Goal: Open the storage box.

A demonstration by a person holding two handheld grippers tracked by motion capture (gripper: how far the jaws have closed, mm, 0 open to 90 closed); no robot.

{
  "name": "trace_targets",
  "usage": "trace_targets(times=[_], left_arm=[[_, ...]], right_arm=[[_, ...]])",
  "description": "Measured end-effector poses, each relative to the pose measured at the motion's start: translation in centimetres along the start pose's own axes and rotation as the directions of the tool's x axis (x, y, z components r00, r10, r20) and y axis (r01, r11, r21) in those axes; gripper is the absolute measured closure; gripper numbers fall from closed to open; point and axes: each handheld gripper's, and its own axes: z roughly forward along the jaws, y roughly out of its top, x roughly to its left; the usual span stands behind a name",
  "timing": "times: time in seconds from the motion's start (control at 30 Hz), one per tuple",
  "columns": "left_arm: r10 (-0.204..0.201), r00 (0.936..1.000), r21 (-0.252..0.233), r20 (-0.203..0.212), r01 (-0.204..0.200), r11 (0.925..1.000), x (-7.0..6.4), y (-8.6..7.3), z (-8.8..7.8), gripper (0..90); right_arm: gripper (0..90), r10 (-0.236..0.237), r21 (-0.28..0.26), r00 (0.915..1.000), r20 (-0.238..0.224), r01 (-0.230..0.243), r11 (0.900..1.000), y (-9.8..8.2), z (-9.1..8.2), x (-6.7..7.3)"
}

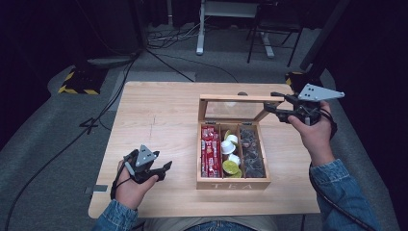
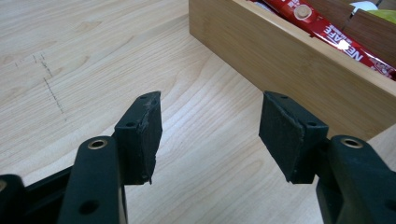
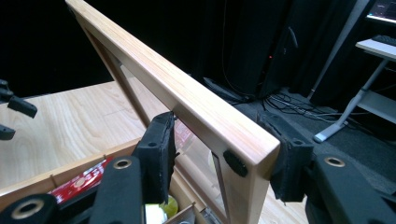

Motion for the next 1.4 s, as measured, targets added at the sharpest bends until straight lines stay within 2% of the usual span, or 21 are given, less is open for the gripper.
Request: trace_targets(times=[0.3, 0.8, 1.2, 1.37, 1.4], left_arm=[[0.006, 1.0, 0.012, -0.004, -0.006, 0.9999, 1.2, 0.4, 0.6, 36.5], [0.011, 0.9998, 0.035, 0.019, -0.011, 0.9993, 2.0, 0.6, 2.5, 32.3], [-0.014, 0.9996, 0.048, 0.024, 0.013, 0.9988, 3.3, 0.5, 3.5, 30.0], [-0.012, 0.9996, 0.052, 0.025, 0.011, 0.9986, 3.6, 0.6, 3.9, 30.3], [-0.012, 0.9996, 0.052, 0.026, 0.011, 0.9986, 3.6, 0.7, 4.0, 30.3]], right_arm=[[47.9, 0.027, 0.008, 0.9991, 0.033, -0.027, 1.0, 0.9, 1.0, -1.1], [44.8, 0.082, 0.005, 0.9942, 0.069, -0.083, 0.997, 1.7, 2.8, -2.9], [37.6, 0.15, -0.01, 0.9825, 0.111, -0.149, 0.989, 2.1, 5.0, -4.3], [30.3, 0.185, -0.003, 0.9752, 0.122, -0.186, 0.983, 1.8, 6.4, -5.0], [29.2, 0.179, -0.001, 0.9756, 0.127, -0.18, 0.984, 1.9, 6.7, -5.1]])
